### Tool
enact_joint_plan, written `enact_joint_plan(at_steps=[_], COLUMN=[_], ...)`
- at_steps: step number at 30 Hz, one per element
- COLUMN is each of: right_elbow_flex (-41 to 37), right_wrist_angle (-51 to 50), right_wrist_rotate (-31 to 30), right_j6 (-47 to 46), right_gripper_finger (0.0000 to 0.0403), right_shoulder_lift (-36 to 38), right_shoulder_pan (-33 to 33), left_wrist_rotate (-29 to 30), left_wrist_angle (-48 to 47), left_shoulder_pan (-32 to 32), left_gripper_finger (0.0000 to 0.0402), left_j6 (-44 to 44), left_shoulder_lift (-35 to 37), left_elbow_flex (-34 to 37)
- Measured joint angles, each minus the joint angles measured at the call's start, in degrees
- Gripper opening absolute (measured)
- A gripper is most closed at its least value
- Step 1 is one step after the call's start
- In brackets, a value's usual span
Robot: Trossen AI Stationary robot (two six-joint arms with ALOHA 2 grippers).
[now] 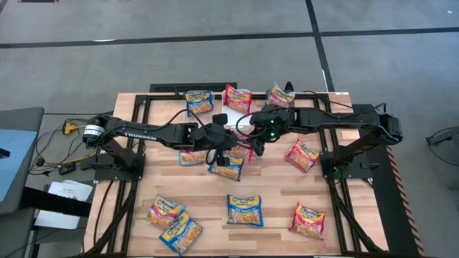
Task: Sort Maruchan noodles
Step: Put the red noodle pack into the white bin
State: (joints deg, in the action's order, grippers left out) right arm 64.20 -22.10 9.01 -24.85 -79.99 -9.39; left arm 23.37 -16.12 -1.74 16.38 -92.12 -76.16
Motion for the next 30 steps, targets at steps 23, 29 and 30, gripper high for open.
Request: enact_joint_plan(at_steps=[23,29,30], right_elbow_flex=[0.0,0.0,0.0], right_wrist_angle=[-0.4,0.6,0.9], right_wrist_rotate=[-0.3,-0.4,-0.4], right_j6=[1.3,4.5,5.3], right_gripper_finger=[0.0036,0.0037,0.0037], right_shoulder_lift=[0.0,0.0,0.0], right_shoulder_pan=[-1.5,-4.8,-5.6], left_wrist_rotate=[0.5,1.2,1.4], left_wrist_angle=[-2.1,-10.1,-10.8], left_shoulder_pan=[1.1,1.1,1.1], left_gripper_finger=[0.0106,0.0106,0.0106], left_j6=[-6.8,-8.6,-9.1], left_shoulder_lift=[3.6,7.6,8.3], left_elbow_flex=[-1.9,-4.6,-4.7])
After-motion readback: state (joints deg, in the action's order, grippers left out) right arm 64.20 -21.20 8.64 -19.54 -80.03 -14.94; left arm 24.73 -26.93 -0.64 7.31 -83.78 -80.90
